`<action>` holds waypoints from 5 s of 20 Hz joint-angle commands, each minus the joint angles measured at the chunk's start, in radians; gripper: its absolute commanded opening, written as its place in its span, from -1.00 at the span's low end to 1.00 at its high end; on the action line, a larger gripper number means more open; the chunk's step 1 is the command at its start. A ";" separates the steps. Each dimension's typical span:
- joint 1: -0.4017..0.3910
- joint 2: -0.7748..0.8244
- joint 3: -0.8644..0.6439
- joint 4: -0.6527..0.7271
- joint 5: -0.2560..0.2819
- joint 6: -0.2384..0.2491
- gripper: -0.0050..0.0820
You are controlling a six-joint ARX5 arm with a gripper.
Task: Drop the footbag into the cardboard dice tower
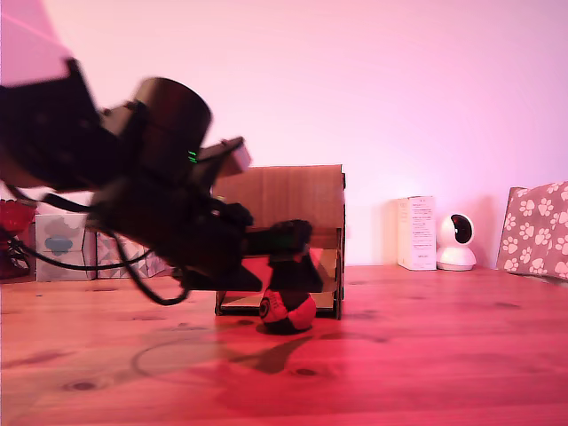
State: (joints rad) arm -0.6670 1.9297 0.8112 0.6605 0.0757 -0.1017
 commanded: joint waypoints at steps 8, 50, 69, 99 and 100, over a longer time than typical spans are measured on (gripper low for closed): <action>0.019 0.108 0.074 -0.113 0.005 0.005 -0.26; 0.108 -0.335 0.541 -0.837 0.104 0.059 -0.43; 0.162 -0.019 0.912 -1.093 0.133 0.148 0.69; 0.161 -0.781 -0.152 -0.679 0.216 0.054 -0.93; 0.161 -0.813 -0.192 -0.668 0.207 0.048 -0.93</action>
State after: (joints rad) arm -0.5037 1.1282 0.6559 -0.0170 0.2859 -0.0475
